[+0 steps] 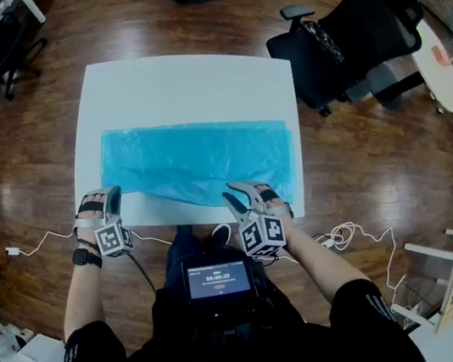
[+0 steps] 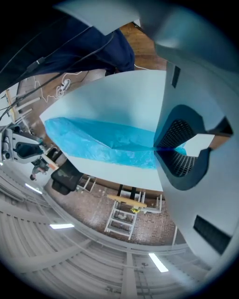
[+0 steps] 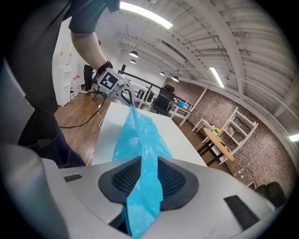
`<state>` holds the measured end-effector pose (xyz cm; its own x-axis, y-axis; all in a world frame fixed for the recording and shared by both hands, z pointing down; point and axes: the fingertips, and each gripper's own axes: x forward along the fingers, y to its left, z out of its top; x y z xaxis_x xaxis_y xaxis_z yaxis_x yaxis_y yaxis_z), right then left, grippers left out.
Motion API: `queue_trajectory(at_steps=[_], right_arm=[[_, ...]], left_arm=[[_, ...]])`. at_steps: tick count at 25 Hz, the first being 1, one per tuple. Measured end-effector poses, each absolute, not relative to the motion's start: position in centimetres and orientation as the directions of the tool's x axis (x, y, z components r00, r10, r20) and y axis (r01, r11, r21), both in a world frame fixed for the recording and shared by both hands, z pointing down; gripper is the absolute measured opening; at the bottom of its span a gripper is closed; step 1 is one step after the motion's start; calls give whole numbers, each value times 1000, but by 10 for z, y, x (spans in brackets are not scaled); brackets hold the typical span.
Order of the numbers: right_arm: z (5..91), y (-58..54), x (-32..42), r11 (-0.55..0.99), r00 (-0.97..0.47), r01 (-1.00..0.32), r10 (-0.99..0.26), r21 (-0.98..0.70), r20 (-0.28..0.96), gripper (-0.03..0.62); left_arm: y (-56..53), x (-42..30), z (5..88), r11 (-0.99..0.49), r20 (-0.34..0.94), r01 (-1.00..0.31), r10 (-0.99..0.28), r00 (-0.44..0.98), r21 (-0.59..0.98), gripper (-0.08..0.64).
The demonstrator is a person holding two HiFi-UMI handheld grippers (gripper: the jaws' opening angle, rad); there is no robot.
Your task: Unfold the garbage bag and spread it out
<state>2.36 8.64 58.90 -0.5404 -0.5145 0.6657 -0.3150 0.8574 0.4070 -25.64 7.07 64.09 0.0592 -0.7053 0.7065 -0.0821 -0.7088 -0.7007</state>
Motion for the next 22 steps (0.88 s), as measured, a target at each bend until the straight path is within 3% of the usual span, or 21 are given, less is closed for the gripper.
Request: queue_trajectory(at_steps=[4, 6, 8, 15, 22], right_arm=[[610, 82, 56, 854, -485, -381, -512, 355, 709, 138], [624, 82, 71, 851, -461, -410, -503, 327, 731, 138], [636, 83, 85, 848, -439, -439, -491, 298, 752, 138], [668, 84, 125, 822, -376, -529, -449, 210, 810, 138], [700, 89, 141, 801, -316, -585, -367, 125, 875, 138]], left_arm=[[96, -265, 665, -774, 774, -95, -631, 52, -626, 70], [110, -269, 678, -820, 821, -105, -570, 43, -563, 161], [125, -273, 688, -862, 866, -119, -499, 31, -493, 198], [164, -291, 723, -947, 973, -239, -229, 32, -215, 231], [163, -299, 747, -962, 983, -212, -182, 22, -173, 239]])
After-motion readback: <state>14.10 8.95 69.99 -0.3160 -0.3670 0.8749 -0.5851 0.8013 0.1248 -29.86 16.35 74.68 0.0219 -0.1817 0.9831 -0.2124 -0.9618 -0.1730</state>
